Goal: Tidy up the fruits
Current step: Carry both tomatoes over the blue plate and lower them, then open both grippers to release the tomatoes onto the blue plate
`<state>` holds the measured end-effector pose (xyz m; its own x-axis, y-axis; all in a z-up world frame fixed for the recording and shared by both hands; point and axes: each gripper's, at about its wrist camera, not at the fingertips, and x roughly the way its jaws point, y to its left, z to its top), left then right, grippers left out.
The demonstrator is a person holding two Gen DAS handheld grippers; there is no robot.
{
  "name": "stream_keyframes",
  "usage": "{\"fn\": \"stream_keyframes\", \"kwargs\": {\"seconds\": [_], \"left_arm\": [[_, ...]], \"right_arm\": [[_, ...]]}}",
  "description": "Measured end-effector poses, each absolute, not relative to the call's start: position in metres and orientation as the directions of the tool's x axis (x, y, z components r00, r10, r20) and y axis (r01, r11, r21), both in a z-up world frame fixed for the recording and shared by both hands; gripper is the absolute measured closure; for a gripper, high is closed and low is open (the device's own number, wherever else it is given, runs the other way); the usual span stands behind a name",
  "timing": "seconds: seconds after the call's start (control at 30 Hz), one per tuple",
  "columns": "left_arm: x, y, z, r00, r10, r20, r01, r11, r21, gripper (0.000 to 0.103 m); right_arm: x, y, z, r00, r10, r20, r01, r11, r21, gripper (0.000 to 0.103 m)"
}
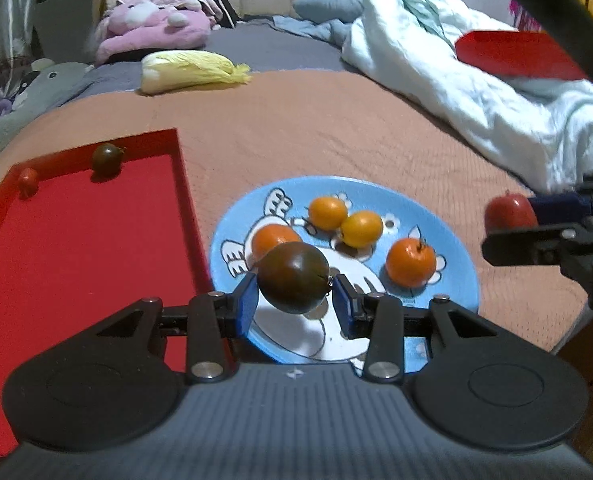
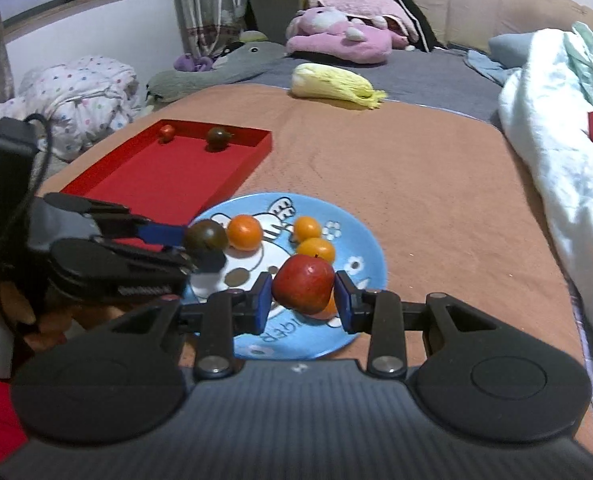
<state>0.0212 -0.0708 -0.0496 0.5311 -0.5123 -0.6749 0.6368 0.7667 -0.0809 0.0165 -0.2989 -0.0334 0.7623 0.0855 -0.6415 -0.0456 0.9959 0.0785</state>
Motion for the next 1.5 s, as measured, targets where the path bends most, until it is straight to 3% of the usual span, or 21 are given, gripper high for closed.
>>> {"fn": "stream_keyframes", "kwargs": {"seconds": [0.23,0.7,0.83,1.17,1.33,1.5], "left_arm": [[0.026,-0.08,-0.062,0.51,-0.481,-0.713,0.652,0.757,-0.044,0.057],[0.025,-0.076,-0.059,0.505,-0.499,-0.704,0.65,0.757,-0.069,0.055],[0.025,-0.071,-0.054,0.515,-0.51,-0.689,0.64,0.764,-0.086,0.043],[0.022,-0.065,-0.045,0.531,-0.531,-0.66,0.632,0.767,-0.108,0.033],[0.03,-0.044,-0.033,0.601,-0.521,-0.606,0.544,0.822,-0.168,0.033],[0.042,-0.028,-0.031,0.684,-0.414,-0.6,0.411,0.899,-0.152,0.033]], "right_arm": [[0.02,-0.298,-0.038,0.752,0.092,-0.652,-0.044,0.995,0.09,0.067],[0.034,-0.29,-0.041,0.755,0.111,-0.646,-0.053,0.993,0.109,0.067],[0.034,-0.288,-0.044,0.752,0.114,-0.65,-0.052,0.992,0.114,0.067],[0.036,-0.29,-0.051,0.743,0.11,-0.661,-0.037,0.992,0.122,0.067],[0.041,-0.291,-0.055,0.742,0.111,-0.661,-0.027,0.99,0.137,0.067],[0.052,-0.284,-0.06,0.738,0.122,-0.664,-0.038,0.99,0.139,0.067]]}}
